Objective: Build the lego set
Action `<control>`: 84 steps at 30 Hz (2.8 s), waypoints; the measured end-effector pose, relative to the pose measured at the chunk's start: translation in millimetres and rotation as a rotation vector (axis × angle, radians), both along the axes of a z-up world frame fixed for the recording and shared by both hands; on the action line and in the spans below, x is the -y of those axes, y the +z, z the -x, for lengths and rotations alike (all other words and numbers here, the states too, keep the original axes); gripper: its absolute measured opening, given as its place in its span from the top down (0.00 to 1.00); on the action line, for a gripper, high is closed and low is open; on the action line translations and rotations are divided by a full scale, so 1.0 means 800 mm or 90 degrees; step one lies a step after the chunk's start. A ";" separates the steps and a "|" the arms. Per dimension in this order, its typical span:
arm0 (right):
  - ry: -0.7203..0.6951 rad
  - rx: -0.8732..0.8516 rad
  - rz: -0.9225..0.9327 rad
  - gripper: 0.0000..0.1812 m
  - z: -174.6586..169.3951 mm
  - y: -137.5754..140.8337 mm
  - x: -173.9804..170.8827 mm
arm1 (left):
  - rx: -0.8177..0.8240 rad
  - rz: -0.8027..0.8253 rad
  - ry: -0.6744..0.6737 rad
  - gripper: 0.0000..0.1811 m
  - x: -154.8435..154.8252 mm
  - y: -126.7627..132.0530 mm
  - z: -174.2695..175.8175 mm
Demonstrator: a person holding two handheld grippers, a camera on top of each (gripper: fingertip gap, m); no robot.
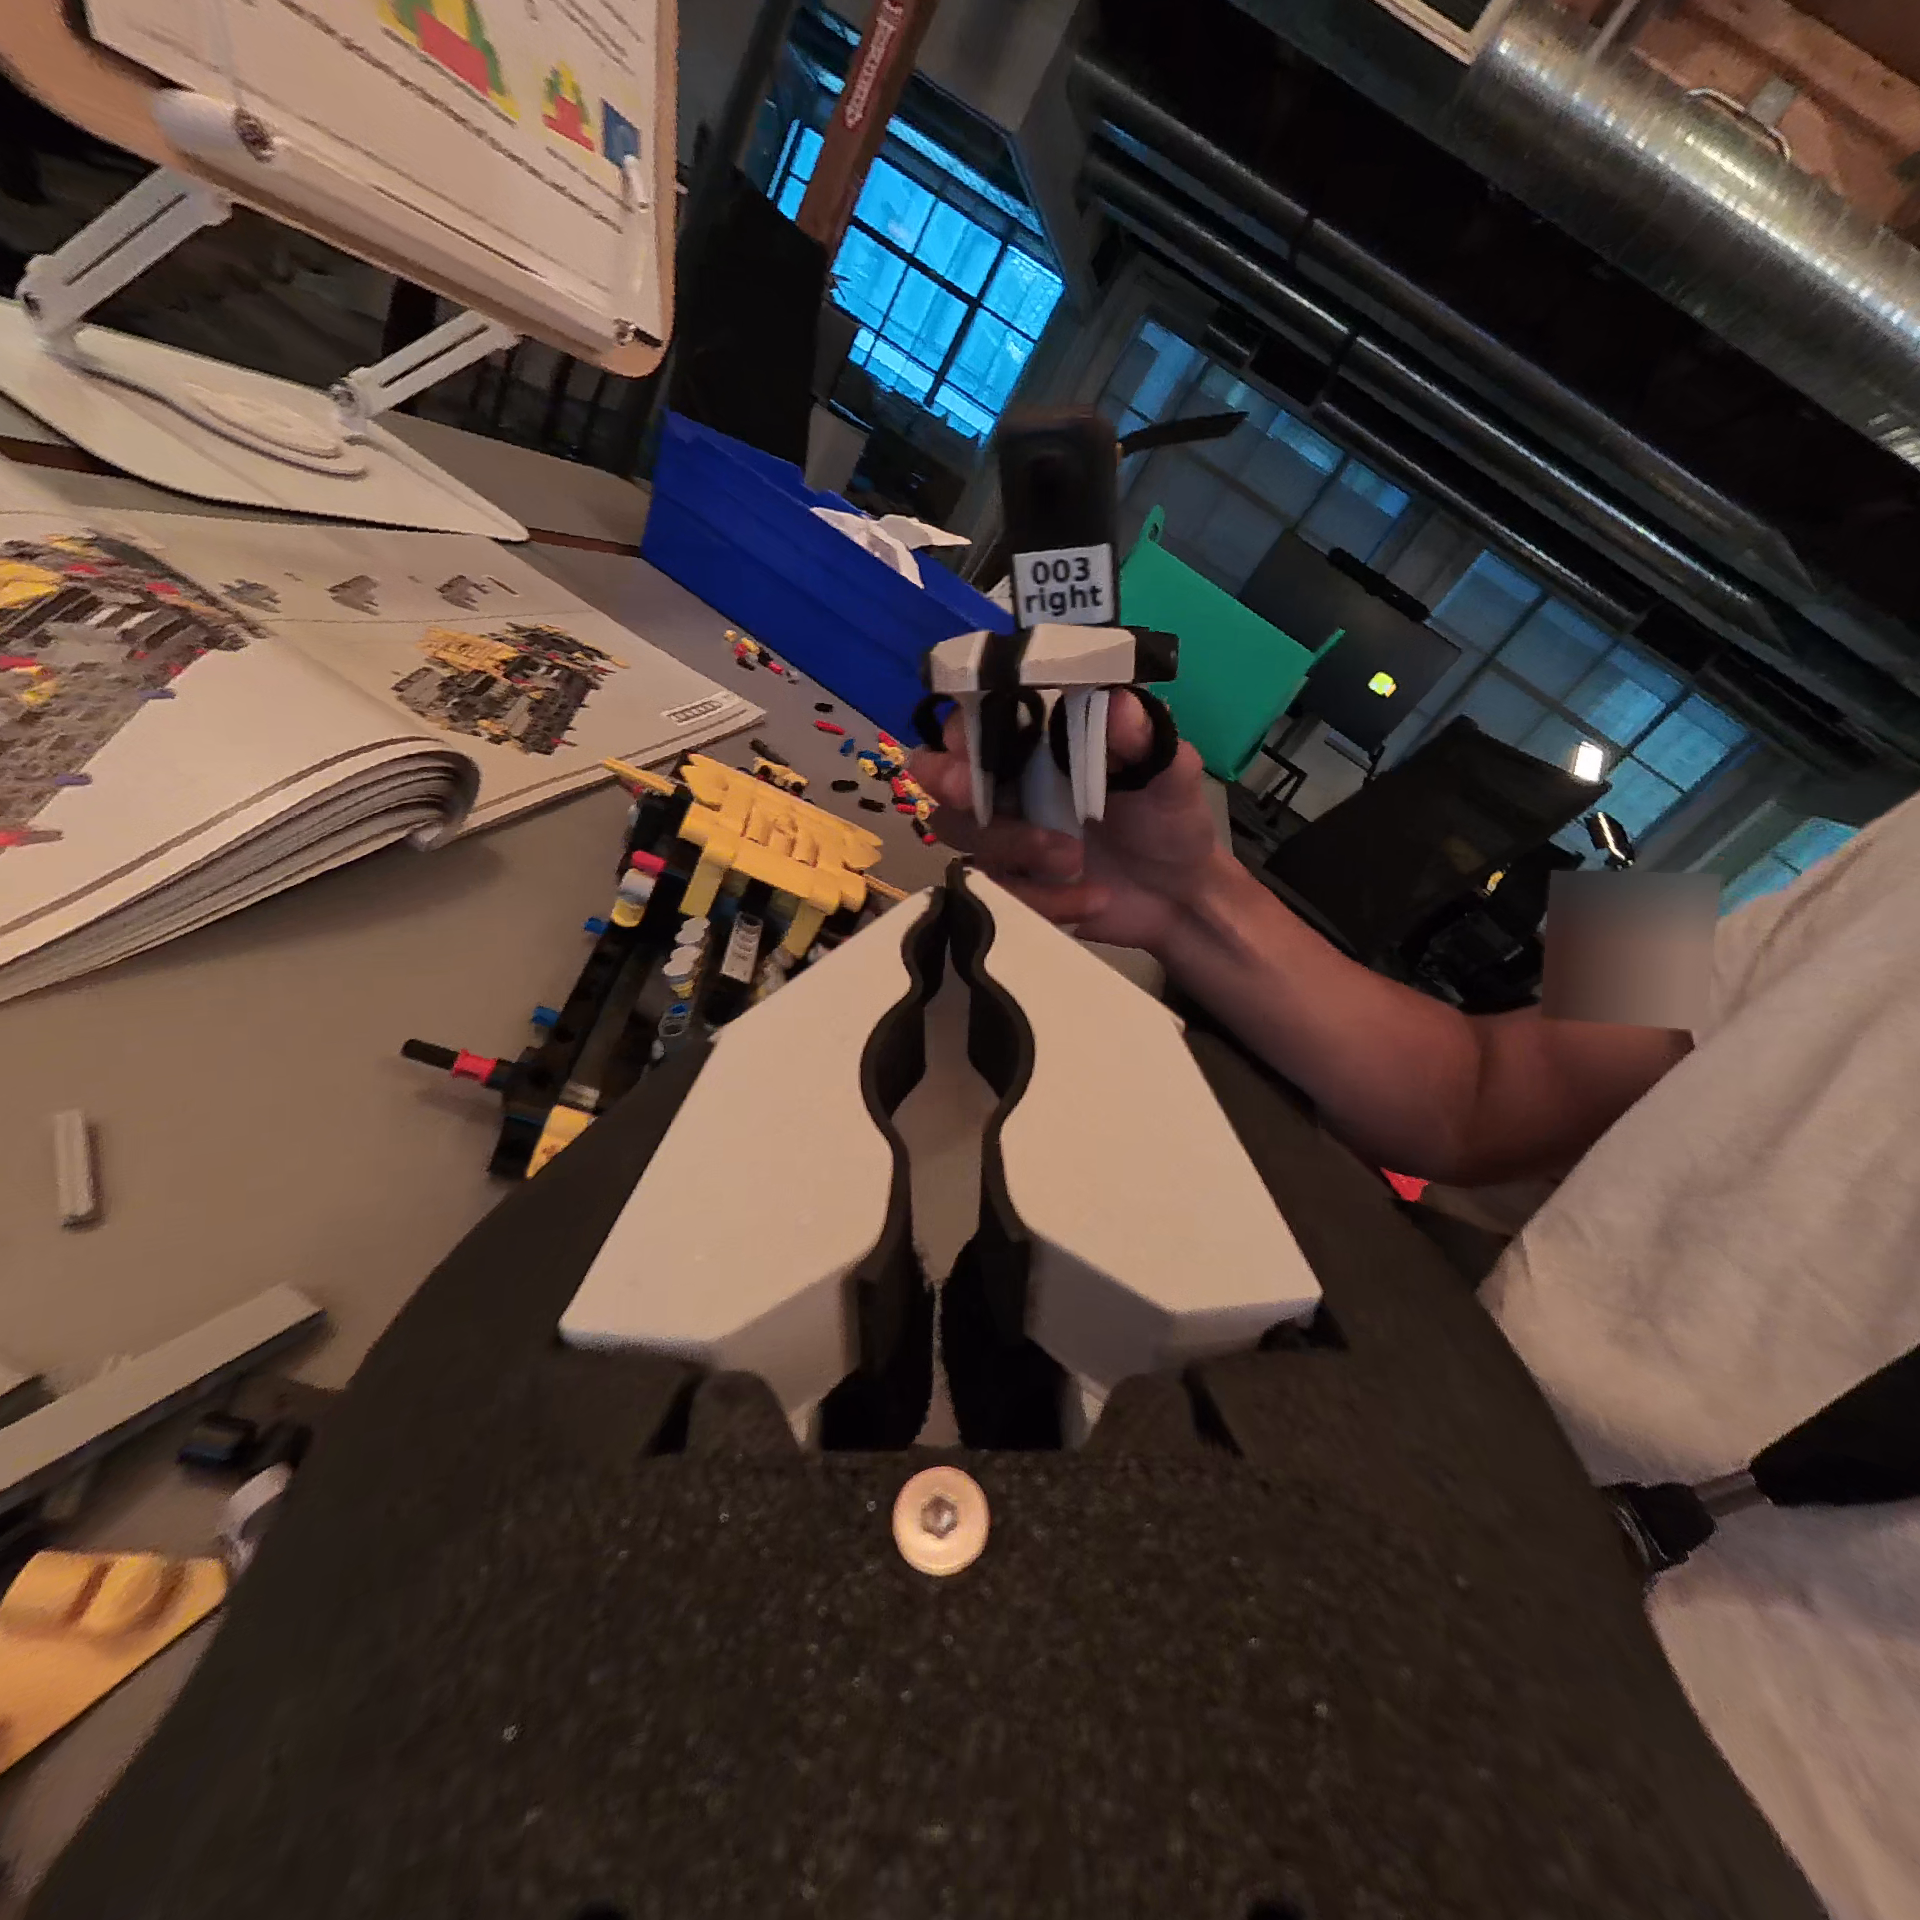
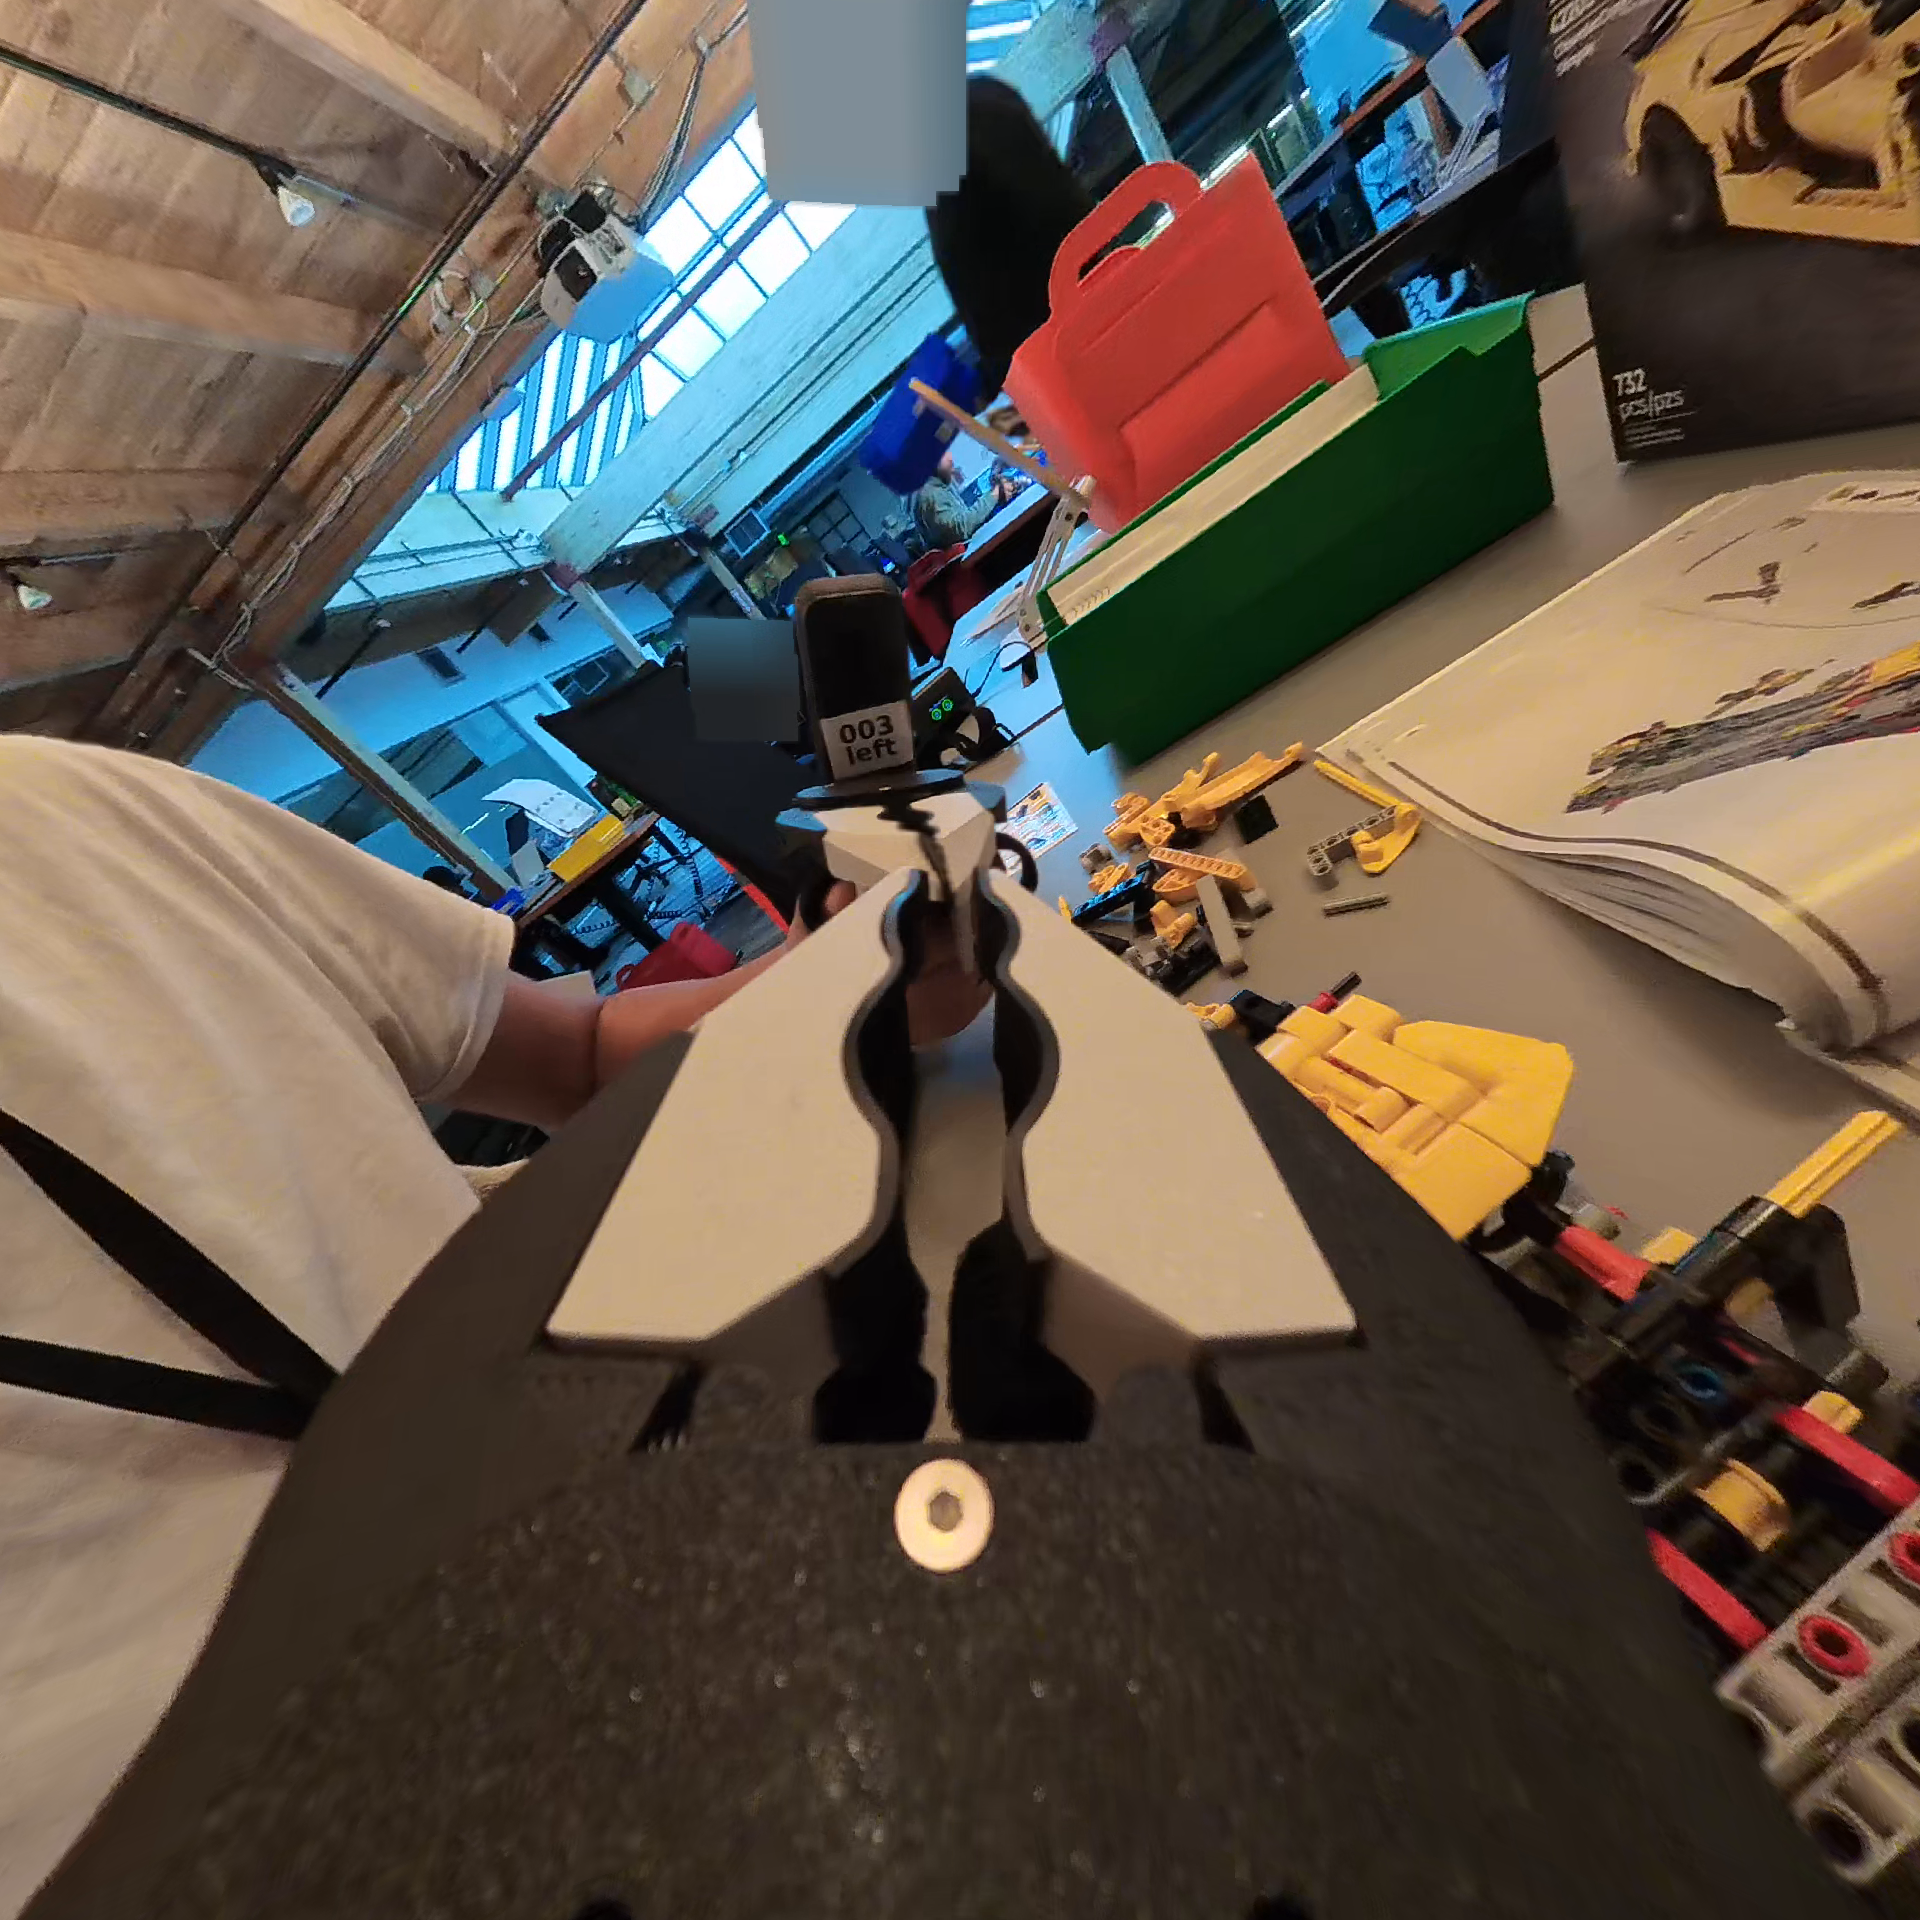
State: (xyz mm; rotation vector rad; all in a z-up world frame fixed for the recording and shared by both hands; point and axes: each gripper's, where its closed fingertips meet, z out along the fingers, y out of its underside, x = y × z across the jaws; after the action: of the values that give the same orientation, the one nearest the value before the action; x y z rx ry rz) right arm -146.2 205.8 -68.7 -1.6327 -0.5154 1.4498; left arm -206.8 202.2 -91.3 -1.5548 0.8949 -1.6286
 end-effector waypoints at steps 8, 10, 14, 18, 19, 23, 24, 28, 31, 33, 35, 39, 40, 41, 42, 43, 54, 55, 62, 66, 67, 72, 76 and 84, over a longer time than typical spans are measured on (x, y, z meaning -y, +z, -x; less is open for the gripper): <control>-0.048 0.066 -0.042 0.94 -0.026 -0.001 -0.006 | -0.042 -0.043 -0.009 1.00 0.012 -0.012 -0.007; -0.098 0.136 -0.052 0.91 -0.040 -0.015 -0.012 | -0.045 -0.038 -0.010 1.00 0.012 -0.014 -0.008; -0.078 0.414 -0.103 0.81 -0.009 -0.097 0.031 | -0.070 -0.034 0.005 1.00 0.005 -0.022 -0.011; -0.197 0.591 -0.227 0.80 -0.002 -0.104 0.028 | -0.097 -0.059 0.025 1.00 0.001 -0.029 -0.014; -0.208 0.599 -0.240 0.80 0.003 -0.101 0.028 | -0.117 -0.069 0.036 1.00 -0.001 -0.035 -0.015; -0.212 0.740 -0.373 0.82 0.003 -0.109 0.019 | -0.154 -0.097 0.038 1.00 0.001 -0.046 -0.018; -0.190 0.776 -0.402 0.82 0.004 -0.110 0.017 | -0.151 -0.097 0.037 1.00 0.002 -0.045 -0.019; -0.078 0.880 -0.476 0.84 0.003 -0.124 0.012 | -0.139 -0.079 0.026 1.00 0.003 -0.042 -0.018; -0.052 0.916 -0.516 0.86 0.003 -0.134 0.008 | -0.133 -0.079 0.027 1.00 0.004 -0.040 -0.016; -0.068 0.927 -0.544 0.89 0.003 -0.134 0.005 | -0.132 -0.080 0.027 1.00 0.004 -0.040 -0.016; -0.099 0.945 -0.583 0.94 0.002 -0.129 0.002 | -0.131 -0.082 0.025 1.00 0.005 -0.039 -0.016; -0.153 0.974 -0.626 0.99 -0.002 -0.125 0.003 | -0.132 -0.087 0.023 1.00 0.007 -0.039 -0.017; -0.160 0.973 -0.627 1.00 -0.002 -0.124 0.005 | -0.131 -0.087 0.023 1.00 0.008 -0.039 -0.017; -0.162 0.972 -0.627 1.00 -0.002 -0.123 0.007 | -0.131 -0.086 0.023 1.00 0.008 -0.039 -0.016; -0.165 0.966 -0.627 1.00 -0.002 -0.122 0.010 | -0.132 -0.085 0.022 1.00 0.008 -0.039 -0.016; -0.171 0.962 -0.621 1.00 -0.002 -0.119 0.011 | -0.132 -0.083 0.021 1.00 0.008 -0.039 -0.016; -0.121 0.799 -0.403 1.00 -0.023 -0.119 0.074 | -0.139 -0.083 0.018 1.00 0.009 -0.042 -0.017; -0.109 0.758 -0.353 1.00 -0.023 -0.126 0.078 | -0.142 -0.083 0.013 1.00 0.011 -0.043 -0.018; -0.051 0.766 -0.226 0.97 -0.046 -0.172 0.082 | -0.173 -0.101 -0.019 1.00 0.025 -0.055 -0.024; -0.093 0.697 -0.186 0.93 -0.061 -0.155 0.083 | -0.169 -0.104 -0.016 1.00 0.024 -0.054 -0.024; -0.096 0.668 -0.156 0.91 -0.062 -0.152 0.087 | -0.167 -0.102 -0.012 1.00 0.023 -0.053 -0.023; -0.040 0.561 -0.018 0.85 -0.027 -0.159 0.124 | -0.154 -0.091 -0.004 1.00 0.018 -0.048 -0.021; -0.063 0.646 -0.080 0.86 -0.028 -0.168 0.118 | -0.153 -0.099 -0.003 0.99 0.020 -0.047 -0.021; -0.123 0.550 -0.081 0.88 -0.044 -0.147 0.101 | -0.153 -0.121 0.030 1.00 0.011 -0.043 -0.017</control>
State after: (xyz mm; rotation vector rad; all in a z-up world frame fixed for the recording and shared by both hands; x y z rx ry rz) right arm -110.6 124.7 -186.1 -2.0924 -0.8663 0.5013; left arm -193.1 193.4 -125.9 -1.6455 1.0970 -1.3016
